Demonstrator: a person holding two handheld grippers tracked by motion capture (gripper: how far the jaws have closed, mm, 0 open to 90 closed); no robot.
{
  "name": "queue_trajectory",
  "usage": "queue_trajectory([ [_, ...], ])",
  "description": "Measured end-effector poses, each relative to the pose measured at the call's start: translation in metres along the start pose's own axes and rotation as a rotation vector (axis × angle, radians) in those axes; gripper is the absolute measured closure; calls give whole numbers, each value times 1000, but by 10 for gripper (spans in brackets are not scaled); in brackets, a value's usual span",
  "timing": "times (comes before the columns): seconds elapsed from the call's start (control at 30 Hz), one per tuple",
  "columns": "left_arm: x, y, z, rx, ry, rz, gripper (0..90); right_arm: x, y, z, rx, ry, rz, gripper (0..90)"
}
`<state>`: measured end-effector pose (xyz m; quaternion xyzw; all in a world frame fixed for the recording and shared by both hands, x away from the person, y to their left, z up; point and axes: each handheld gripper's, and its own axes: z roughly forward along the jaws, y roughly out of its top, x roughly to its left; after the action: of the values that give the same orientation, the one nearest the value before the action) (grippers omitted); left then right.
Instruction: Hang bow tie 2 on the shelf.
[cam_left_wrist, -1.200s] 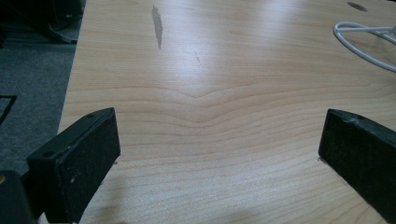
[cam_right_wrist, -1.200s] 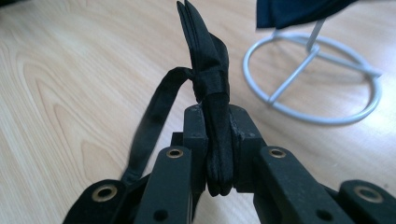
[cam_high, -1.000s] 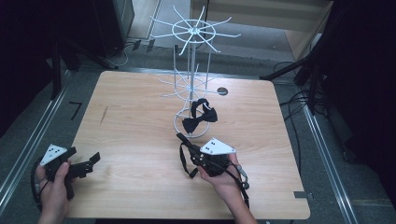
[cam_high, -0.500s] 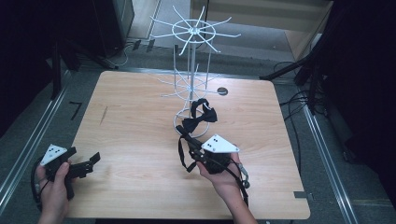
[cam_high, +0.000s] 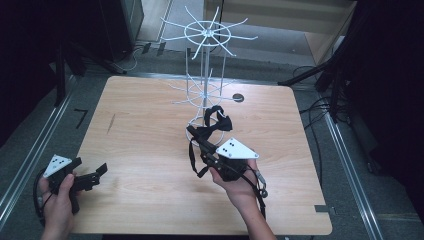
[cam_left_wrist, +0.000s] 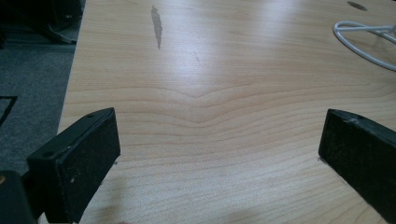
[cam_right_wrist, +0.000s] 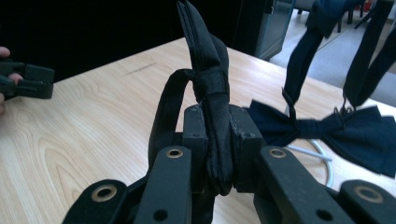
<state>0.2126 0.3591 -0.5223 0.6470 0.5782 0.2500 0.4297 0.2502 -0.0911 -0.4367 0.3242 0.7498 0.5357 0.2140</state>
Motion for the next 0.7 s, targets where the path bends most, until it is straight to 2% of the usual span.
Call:
queue_trajectory([
  [0.33, 0, 0, 0, -3, 0, -2, 0, 1, 17, -1, -36, -1, -5, 807],
  [0.7, 0, 0, 0, -1, -1, 0, 0, 0, 28, -3, -61, -9, -14, 807],
])
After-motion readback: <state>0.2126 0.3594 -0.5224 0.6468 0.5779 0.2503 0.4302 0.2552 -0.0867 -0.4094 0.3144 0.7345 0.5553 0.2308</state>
